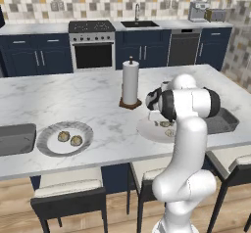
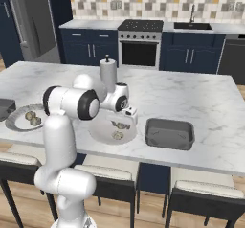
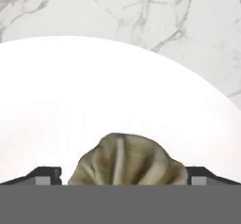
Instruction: Place two dumplings into each of the tupperware containers and then place the containers in the fridge.
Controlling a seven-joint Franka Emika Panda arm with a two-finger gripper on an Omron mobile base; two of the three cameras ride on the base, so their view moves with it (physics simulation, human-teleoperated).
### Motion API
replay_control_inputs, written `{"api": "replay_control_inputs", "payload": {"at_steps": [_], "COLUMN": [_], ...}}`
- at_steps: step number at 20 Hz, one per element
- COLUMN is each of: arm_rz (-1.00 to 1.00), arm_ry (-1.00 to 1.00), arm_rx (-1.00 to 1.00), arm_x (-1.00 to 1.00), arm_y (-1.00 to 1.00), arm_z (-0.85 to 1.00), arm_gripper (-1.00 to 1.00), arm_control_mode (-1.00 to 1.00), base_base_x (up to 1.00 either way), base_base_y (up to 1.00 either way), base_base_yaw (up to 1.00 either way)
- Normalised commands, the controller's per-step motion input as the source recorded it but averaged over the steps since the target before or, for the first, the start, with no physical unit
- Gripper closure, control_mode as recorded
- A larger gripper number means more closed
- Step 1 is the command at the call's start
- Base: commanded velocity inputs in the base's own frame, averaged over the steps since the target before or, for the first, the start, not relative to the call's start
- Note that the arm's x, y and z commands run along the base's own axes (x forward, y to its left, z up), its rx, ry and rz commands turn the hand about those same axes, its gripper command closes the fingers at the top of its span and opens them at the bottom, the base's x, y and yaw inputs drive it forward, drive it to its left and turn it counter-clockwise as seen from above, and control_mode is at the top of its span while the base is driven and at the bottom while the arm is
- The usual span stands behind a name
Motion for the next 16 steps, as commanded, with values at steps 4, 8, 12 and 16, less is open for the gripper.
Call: {"api": "replay_control_inputs", "payload": {"at_steps": [4, 8, 12, 16], "arm_rz": [-0.06, -0.19, -0.25, -0.16], "arm_ry": [0.00, -0.11, -0.28, -0.39], "arm_rx": [0.01, 0.11, 0.15, 0.05], "arm_x": [0.09, -0.33, -0.39, -0.42], "arm_y": [-0.24, -0.85, -0.85, -0.66], "arm_z": [-0.24, 0.05, 0.47, 1.00], "arm_gripper": [1.00, 1.00, 1.00, 1.00], "arm_control_mode": [-1.00, -1.00, -1.00, -1.00], "base_base_x": [0.00, 0.00, 0.00, 0.00], "base_base_y": [0.00, 0.00, 0.00, 0.00], "base_base_yaw": [0.00, 0.00, 0.00, 0.00]}}
